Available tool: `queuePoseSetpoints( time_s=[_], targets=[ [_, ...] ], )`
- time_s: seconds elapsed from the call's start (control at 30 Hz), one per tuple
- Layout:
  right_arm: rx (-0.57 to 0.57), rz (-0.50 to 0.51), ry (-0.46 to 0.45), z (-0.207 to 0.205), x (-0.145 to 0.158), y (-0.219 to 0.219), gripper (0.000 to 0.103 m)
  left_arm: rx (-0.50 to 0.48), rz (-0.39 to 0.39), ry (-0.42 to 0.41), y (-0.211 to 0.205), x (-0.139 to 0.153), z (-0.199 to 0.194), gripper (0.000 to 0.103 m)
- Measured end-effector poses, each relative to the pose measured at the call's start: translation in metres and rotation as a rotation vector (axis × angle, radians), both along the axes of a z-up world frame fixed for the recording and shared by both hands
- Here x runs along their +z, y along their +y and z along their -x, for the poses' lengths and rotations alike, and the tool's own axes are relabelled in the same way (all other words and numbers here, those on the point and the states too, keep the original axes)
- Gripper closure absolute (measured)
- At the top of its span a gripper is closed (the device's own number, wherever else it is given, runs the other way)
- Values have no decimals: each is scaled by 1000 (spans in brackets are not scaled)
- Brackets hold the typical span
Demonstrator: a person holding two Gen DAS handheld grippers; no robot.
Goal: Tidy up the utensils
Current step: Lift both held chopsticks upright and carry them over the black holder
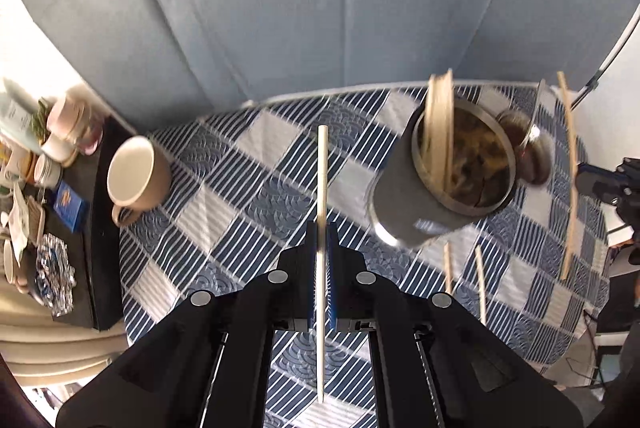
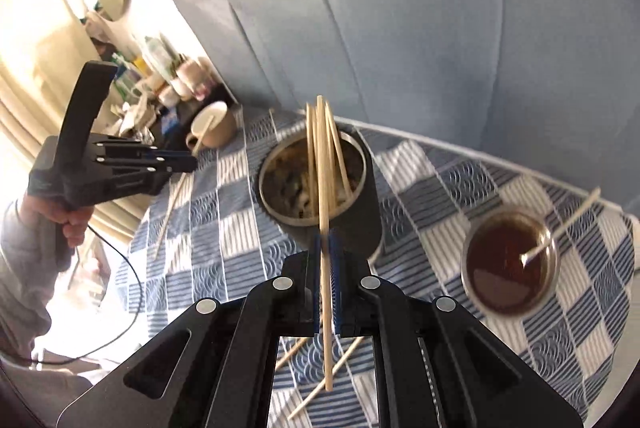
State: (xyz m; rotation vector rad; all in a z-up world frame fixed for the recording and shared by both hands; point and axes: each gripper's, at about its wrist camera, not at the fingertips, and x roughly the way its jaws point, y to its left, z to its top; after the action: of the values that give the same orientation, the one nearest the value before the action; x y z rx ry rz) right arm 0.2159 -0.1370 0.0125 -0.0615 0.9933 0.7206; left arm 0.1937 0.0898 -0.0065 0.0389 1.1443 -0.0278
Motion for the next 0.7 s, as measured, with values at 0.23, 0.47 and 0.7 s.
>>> queuePoseSetpoints(
  time_s=[0.23,0.47,0.7],
  targets=[
    [19,-85,-74,-19,26,4,99,-56,13,-59,-22,26,-19,98],
    [-28,-140,-106,-37,31,6,99,-114,155,-171,-35,52,-38,98],
    [9,-161,-126,-50,38,16,99,-145,175,-284,-46,71,-54,98]
  ],
)
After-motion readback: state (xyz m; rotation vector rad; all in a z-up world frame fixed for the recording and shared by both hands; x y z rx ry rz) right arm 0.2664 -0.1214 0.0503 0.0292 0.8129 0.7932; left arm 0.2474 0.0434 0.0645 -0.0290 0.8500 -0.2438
